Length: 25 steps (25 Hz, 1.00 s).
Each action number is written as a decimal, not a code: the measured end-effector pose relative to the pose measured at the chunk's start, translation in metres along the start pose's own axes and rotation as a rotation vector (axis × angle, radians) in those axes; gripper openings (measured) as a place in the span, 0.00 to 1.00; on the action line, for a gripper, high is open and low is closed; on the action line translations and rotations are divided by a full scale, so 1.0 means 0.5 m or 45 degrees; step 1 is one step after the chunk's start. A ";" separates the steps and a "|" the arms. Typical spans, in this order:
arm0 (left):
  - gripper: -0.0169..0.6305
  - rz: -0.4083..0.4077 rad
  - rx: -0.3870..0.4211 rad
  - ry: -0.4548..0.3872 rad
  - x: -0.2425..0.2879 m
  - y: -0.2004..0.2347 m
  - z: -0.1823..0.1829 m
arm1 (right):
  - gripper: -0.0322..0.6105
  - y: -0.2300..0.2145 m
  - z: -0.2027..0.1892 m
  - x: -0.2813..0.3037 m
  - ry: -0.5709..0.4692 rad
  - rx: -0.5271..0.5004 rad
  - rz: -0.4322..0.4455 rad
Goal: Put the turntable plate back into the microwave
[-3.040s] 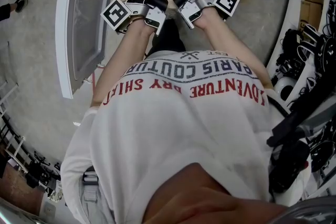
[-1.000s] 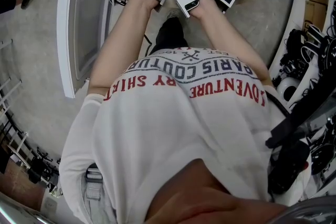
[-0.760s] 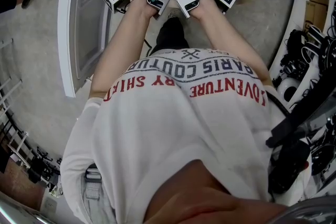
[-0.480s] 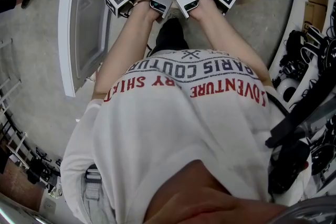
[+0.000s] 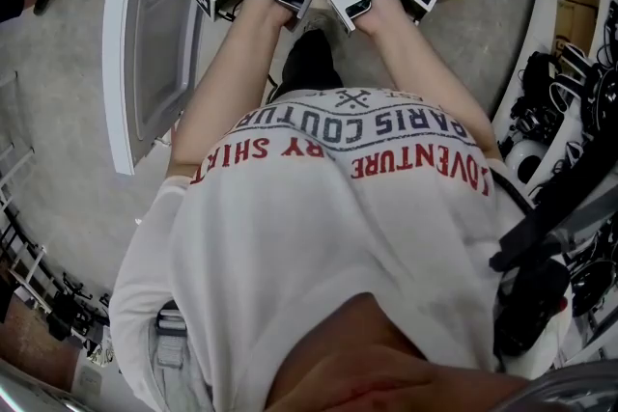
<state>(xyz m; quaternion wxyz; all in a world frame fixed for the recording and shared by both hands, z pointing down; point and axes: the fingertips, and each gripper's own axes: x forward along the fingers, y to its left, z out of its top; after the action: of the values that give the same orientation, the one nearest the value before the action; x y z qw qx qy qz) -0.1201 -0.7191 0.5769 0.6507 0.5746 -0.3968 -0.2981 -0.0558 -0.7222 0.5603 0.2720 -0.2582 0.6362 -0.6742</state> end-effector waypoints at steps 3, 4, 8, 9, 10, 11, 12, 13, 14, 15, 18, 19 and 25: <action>0.02 -0.009 0.017 -0.006 0.000 -0.008 0.006 | 0.09 0.000 -0.006 -0.002 0.013 -0.002 0.011; 0.02 -0.010 0.022 -0.008 0.000 -0.010 0.007 | 0.08 -0.003 -0.007 -0.002 0.015 0.001 0.011; 0.02 -0.013 0.018 -0.018 -0.005 -0.006 0.008 | 0.05 -0.007 -0.009 0.002 0.020 -0.005 0.011; 0.02 -0.014 0.016 -0.017 -0.008 -0.004 0.008 | 0.05 -0.006 -0.009 0.002 0.019 -0.006 0.012; 0.02 -0.018 0.019 -0.014 -0.011 -0.005 0.005 | 0.05 -0.005 -0.009 0.001 0.019 -0.008 0.014; 0.02 -0.027 0.031 -0.011 -0.015 -0.008 0.000 | 0.05 -0.001 -0.011 -0.004 0.021 -0.011 0.018; 0.02 -0.041 0.052 -0.005 -0.023 -0.014 -0.009 | 0.05 0.004 -0.018 -0.013 0.029 -0.015 0.024; 0.02 -0.058 0.082 0.004 -0.035 -0.022 -0.024 | 0.05 0.012 -0.029 -0.027 0.044 -0.021 0.033; 0.02 -0.076 0.119 0.020 -0.049 -0.030 -0.044 | 0.05 0.021 -0.043 -0.046 0.065 -0.027 0.043; 0.02 -0.091 0.155 0.041 -0.064 -0.037 -0.065 | 0.05 0.029 -0.059 -0.066 0.090 -0.034 0.052; 0.02 -0.133 0.221 0.129 -0.105 -0.048 -0.119 | 0.05 0.049 -0.105 -0.114 0.187 -0.093 0.057; 0.02 -0.152 0.232 0.157 -0.124 -0.057 -0.138 | 0.05 0.060 -0.123 -0.132 0.231 -0.133 0.053; 0.02 -0.309 0.313 0.357 -0.353 -0.194 -0.363 | 0.05 0.203 -0.289 -0.366 0.476 -0.564 0.076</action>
<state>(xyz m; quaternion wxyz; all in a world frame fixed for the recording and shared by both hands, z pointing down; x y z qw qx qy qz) -0.0472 -0.4931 0.4463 0.5839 0.7290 -0.2637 -0.2408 -0.0207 -0.4958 0.4505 0.1066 -0.1637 0.8144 -0.5465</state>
